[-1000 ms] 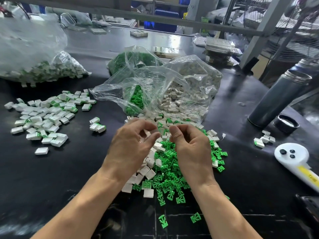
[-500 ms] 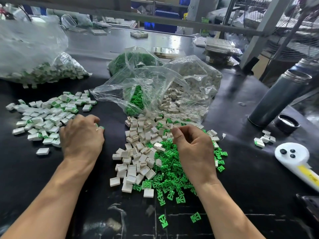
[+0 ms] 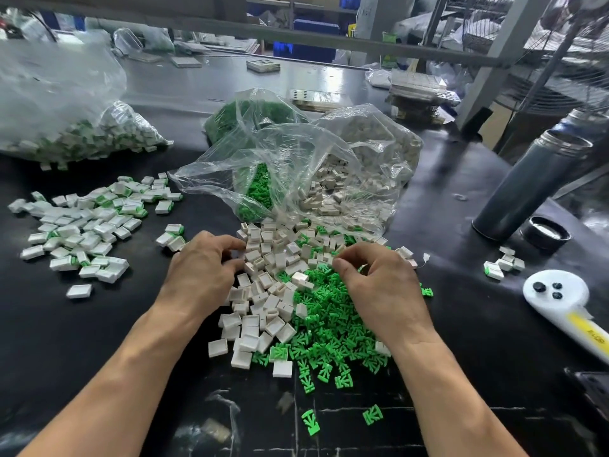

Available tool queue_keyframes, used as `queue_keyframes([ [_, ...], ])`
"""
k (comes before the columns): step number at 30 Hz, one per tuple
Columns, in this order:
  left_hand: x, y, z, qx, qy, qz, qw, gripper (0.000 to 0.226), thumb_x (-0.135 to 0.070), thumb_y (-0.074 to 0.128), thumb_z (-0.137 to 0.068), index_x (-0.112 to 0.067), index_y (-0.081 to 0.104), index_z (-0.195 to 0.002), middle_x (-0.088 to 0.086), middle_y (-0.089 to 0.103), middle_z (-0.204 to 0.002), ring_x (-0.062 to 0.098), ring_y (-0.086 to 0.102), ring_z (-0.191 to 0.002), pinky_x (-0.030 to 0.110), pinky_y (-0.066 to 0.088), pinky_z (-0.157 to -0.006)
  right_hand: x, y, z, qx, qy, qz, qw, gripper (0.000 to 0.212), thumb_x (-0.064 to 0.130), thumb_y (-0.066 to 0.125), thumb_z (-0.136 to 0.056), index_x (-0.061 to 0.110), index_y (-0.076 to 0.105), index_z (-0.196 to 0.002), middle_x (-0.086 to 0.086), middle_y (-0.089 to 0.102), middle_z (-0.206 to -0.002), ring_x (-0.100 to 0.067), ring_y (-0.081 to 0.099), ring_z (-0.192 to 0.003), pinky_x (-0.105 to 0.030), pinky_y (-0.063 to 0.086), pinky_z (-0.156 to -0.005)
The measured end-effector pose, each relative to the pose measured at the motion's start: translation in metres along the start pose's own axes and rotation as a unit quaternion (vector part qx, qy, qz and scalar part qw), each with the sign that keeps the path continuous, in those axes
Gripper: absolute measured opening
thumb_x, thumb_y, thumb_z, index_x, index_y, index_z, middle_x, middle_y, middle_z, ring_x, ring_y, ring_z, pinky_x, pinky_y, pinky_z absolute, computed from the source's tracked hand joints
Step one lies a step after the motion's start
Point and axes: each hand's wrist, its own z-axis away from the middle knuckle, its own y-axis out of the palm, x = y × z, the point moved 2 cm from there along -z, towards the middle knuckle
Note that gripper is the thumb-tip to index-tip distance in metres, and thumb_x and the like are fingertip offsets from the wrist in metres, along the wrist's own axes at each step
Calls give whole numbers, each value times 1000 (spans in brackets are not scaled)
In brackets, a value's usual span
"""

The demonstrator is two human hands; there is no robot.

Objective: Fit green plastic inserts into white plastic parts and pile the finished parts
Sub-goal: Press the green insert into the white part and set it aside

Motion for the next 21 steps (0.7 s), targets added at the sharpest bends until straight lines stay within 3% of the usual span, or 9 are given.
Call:
queue_keyframes([
  [8,-3,-5,5,-60,0,32,998,10,-33,74,-92,-28,70,-99,-11,68,-92,12,66,-84,35,57,-82,2,-10,1,174,-22,62,982,10,45,80,-85,41,75,-94,21,60,-99,3,55,-96,-30,46,-95],
  [11,-7,-8,8,-80,2,85,993,9,-29,73,-93,-32,66,-97,-18,68,-82,1,66,-75,25,55,-68,4,-8,2,182,-39,75,980,6,40,79,-87,37,76,-92,21,60,-99,2,56,-99,-32,47,-98],
  [15,-14,-8,14,-77,40,157,984,16,-27,72,-94,-34,67,-107,-14,68,-88,-4,65,-74,12,52,-58,5,-4,1,173,-73,83,979,4,36,74,-93,34,72,-91,22,60,-98,1,56,-100,-31,47,-96],
  [17,-18,-6,16,-56,51,201,977,24,-25,72,-94,-35,67,-115,-11,68,-90,-1,66,-76,19,57,-66,4,-3,1,172,-81,81,978,8,35,69,-97,36,67,-90,23,59,-96,4,55,-96,-28,47,-91],
  [21,-28,1,23,12,50,325,944,28,-17,74,-91,-32,71,-114,-5,70,-89,0,66,-75,14,55,-67,-2,-1,-2,97,-45,-38,994,7,32,65,-101,32,66,-94,17,66,-78,6,58,-69,-11,41,-61],
])
